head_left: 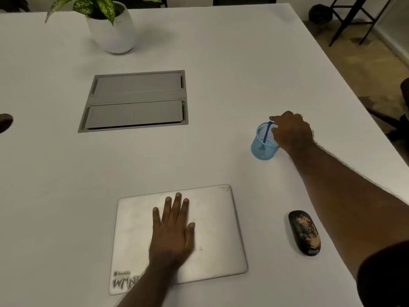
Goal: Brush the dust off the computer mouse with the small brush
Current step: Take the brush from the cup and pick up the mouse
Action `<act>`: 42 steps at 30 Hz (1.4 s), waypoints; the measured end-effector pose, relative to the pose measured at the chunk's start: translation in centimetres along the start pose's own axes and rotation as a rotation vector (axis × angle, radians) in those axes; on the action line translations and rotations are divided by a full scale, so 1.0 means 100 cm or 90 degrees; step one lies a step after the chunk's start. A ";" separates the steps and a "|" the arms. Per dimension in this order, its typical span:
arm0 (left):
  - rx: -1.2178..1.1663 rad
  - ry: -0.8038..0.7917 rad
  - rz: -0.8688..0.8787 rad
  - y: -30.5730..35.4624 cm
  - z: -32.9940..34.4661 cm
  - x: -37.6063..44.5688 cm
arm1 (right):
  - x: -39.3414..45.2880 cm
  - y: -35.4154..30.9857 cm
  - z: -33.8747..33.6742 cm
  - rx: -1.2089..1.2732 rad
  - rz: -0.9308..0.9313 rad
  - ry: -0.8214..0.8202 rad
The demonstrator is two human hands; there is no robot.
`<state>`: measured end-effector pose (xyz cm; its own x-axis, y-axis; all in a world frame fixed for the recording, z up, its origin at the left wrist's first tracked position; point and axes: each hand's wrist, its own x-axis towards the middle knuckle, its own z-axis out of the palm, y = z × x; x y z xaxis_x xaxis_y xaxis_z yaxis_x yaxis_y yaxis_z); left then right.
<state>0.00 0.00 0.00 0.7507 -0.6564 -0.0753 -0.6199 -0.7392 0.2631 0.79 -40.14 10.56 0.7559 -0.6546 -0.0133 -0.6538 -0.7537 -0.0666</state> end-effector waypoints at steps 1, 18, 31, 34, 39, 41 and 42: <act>-0.007 -0.005 -0.005 0.001 -0.003 0.001 | -0.001 0.000 0.000 -0.029 0.000 0.000; -0.008 0.002 -0.007 -0.001 0.002 0.001 | 0.008 0.004 0.002 -0.193 -0.174 -0.034; 0.001 0.007 -0.006 0.000 0.001 0.001 | 0.004 -0.014 -0.012 -0.377 -0.159 -0.044; 0.001 0.007 -0.003 0.000 0.000 0.000 | 0.004 -0.009 -0.004 -0.374 -0.179 -0.056; 0.011 0.001 -0.002 0.000 0.000 0.001 | 0.008 -0.001 -0.001 -0.359 -0.224 0.011; 0.021 -0.003 -0.003 -0.001 0.001 0.001 | 0.008 0.004 -0.006 -0.341 -0.245 0.062; 0.021 -0.002 -0.003 -0.001 0.001 0.001 | 0.008 0.007 -0.010 -0.333 -0.257 0.075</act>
<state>0.11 0.01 -0.16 0.7532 -0.6529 -0.0797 -0.6234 -0.7472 0.2303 0.94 -41.24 11.52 0.9551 -0.2954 0.0230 -0.2739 -0.8506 0.4489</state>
